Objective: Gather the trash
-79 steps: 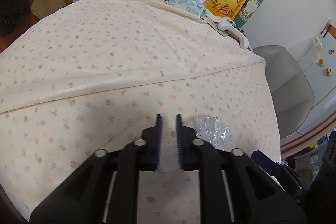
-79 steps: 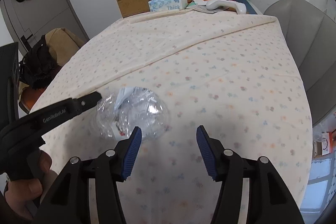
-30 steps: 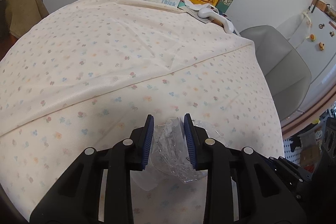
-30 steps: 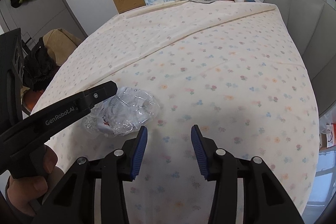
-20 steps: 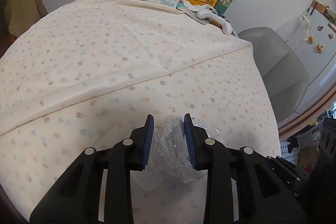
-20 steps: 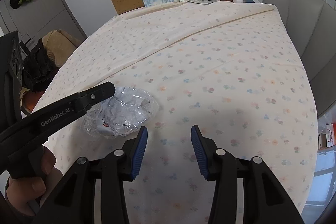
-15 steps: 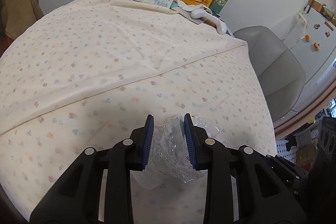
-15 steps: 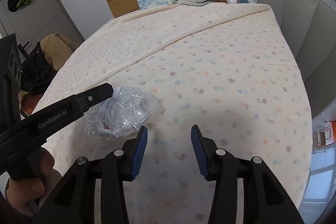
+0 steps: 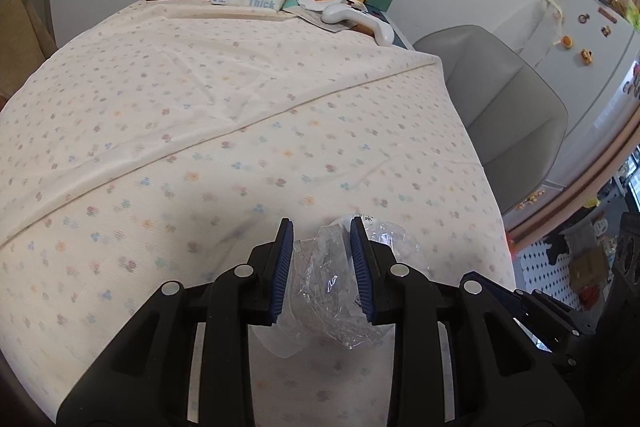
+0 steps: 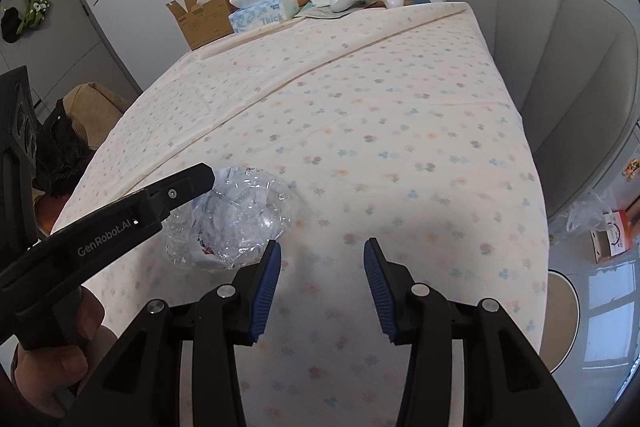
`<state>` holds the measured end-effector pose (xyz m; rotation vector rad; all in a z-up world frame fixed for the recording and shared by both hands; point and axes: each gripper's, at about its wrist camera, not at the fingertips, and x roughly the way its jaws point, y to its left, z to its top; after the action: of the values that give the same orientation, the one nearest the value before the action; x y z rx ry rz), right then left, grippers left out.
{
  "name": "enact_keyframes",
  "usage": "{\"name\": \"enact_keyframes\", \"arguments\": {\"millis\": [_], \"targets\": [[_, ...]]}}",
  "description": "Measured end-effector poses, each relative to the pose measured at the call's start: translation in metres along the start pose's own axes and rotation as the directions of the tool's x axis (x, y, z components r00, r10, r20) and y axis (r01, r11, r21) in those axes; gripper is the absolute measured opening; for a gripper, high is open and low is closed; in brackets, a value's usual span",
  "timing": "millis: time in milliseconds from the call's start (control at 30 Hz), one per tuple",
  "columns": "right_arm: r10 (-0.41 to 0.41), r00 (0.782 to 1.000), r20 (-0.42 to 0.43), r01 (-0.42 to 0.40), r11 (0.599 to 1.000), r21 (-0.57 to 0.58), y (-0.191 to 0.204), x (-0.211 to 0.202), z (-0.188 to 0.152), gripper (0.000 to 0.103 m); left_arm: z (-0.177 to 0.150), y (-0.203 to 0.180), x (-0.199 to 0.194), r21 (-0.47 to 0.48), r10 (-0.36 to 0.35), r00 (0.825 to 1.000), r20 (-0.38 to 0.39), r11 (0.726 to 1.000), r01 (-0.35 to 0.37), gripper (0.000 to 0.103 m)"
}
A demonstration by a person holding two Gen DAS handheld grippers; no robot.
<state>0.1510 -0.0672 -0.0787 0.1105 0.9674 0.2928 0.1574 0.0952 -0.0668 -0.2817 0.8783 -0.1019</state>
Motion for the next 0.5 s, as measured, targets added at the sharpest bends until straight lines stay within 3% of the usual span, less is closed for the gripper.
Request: {"name": "enact_keyframes", "arguments": {"millis": [400,467,500], "targets": [[-0.005,1.000,-0.010,0.005,1.000,0.013,-0.006,-0.003,-0.006,0.044,0.004,-0.010,-0.009,0.007,-0.014,1.000,0.012,1.000,0.014,0.029],[0.000,1.000,-0.004,0.000,1.000,0.008,-0.003,-0.004,-0.005,0.044,0.004,-0.014,-0.010,0.018,-0.013,1.000,0.011,1.000,0.013,0.019],[0.001,1.000,-0.001,-0.001,1.000,0.007,-0.002,-0.005,-0.005,0.044,0.003,-0.015,-0.009,0.019,-0.014,1.000,0.006,1.000,0.014,0.007]]}}
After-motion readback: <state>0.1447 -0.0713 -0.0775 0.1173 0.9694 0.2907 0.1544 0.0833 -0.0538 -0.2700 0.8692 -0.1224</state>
